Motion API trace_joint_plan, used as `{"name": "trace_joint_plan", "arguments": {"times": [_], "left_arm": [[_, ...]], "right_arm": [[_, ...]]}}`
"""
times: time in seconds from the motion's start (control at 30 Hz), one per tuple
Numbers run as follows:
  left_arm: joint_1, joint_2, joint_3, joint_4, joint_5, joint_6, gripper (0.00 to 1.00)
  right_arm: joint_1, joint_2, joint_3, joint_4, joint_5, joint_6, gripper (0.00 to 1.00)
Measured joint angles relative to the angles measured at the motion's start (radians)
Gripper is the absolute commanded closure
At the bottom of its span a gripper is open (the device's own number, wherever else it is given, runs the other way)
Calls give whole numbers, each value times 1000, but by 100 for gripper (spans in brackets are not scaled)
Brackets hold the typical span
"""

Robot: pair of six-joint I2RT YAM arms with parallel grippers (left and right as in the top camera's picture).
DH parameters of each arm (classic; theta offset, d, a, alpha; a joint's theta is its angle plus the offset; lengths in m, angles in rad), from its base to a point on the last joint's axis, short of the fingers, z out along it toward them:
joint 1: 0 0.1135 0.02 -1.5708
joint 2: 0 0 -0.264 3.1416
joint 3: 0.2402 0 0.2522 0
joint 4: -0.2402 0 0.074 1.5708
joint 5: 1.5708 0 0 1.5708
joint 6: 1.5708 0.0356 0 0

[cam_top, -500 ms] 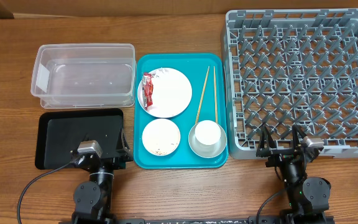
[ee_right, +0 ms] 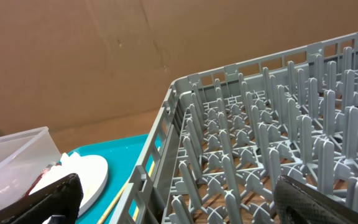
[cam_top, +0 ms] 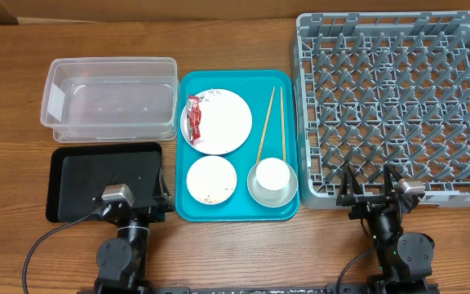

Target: Sort waste into correct bins and load items into the dishwasher

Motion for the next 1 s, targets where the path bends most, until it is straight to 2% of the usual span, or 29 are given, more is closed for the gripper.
{"name": "trace_joint_plan", "arguments": {"times": [0.83, 1.0], "left_arm": [[0, 0, 0, 5, 1, -8, 0], [0, 0, 0, 5, 74, -54, 0]], "right_arm": [[0, 0, 0, 23, 0, 2, 0], [0, 0, 0, 7, -37, 17, 0]]}}
